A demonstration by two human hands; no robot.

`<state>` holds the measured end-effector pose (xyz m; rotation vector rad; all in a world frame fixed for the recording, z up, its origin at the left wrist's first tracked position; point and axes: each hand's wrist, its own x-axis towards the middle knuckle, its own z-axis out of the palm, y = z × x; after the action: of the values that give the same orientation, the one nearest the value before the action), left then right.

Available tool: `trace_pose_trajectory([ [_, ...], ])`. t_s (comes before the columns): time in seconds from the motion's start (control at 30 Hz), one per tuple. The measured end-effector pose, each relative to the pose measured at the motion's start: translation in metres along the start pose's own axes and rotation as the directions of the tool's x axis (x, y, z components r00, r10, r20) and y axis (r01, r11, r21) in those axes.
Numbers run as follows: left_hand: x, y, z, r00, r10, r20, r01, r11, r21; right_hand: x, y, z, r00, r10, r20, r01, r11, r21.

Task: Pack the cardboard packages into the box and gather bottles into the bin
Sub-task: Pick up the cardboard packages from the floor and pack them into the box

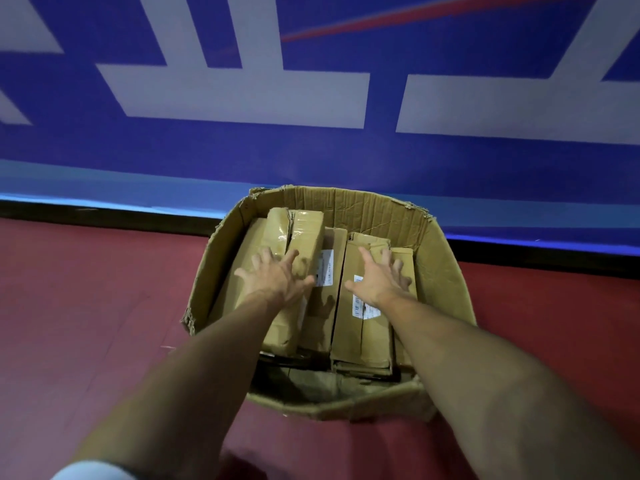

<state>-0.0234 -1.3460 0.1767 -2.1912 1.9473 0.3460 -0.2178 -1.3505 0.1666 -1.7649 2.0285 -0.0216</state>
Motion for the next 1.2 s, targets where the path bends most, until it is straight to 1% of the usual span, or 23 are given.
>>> trace_pose_trajectory([
  [0.1,-0.021,0.017,-0.033,0.999,0.007,-0.033,-0.007,1.000,0.012,-0.017,0.004,-0.037,1.000,-0.014,0.009,0.015,1.000,-0.019],
  [0.2,-0.051,0.041,-0.091,0.996,0.073,-0.052,-0.072,0.997,0.027,-0.047,0.002,-0.102,1.000,-0.007,0.025,0.008,1.000,-0.026],
  [0.3,-0.081,0.065,-0.173,0.989,0.137,-0.050,-0.136,0.990,0.020,-0.079,-0.006,-0.187,1.000,0.004,0.021,-0.004,1.000,-0.017],
  [0.53,-0.155,0.122,-0.377,0.957,0.272,-0.096,-0.272,0.962,0.015,-0.164,-0.023,-0.398,0.998,0.047,-0.031,-0.048,0.999,-0.017],
  [0.7,-0.199,0.166,-0.492,0.921,0.363,-0.144,-0.367,0.930,0.001,-0.219,-0.020,-0.522,0.986,0.132,-0.101,-0.134,0.991,-0.015],
  [0.83,-0.231,0.193,-0.547,0.864,0.480,-0.154,-0.482,0.876,0.028,-0.269,-0.011,-0.581,0.956,0.238,-0.170,-0.240,0.971,0.007],
  [0.97,-0.270,0.212,-0.576,0.783,0.604,-0.152,-0.604,0.795,0.048,-0.335,0.001,-0.607,0.896,0.381,-0.228,-0.383,0.923,0.039],
  [1.1,-0.320,0.227,-0.588,0.663,0.738,-0.127,-0.743,0.669,0.013,-0.411,0.014,-0.615,0.819,0.520,-0.241,-0.520,0.851,0.071],
  [1.2,-0.362,0.247,-0.593,0.566,0.816,-0.120,-0.818,0.574,0.043,-0.473,0.029,-0.613,0.738,0.626,-0.252,-0.618,0.777,0.118],
])
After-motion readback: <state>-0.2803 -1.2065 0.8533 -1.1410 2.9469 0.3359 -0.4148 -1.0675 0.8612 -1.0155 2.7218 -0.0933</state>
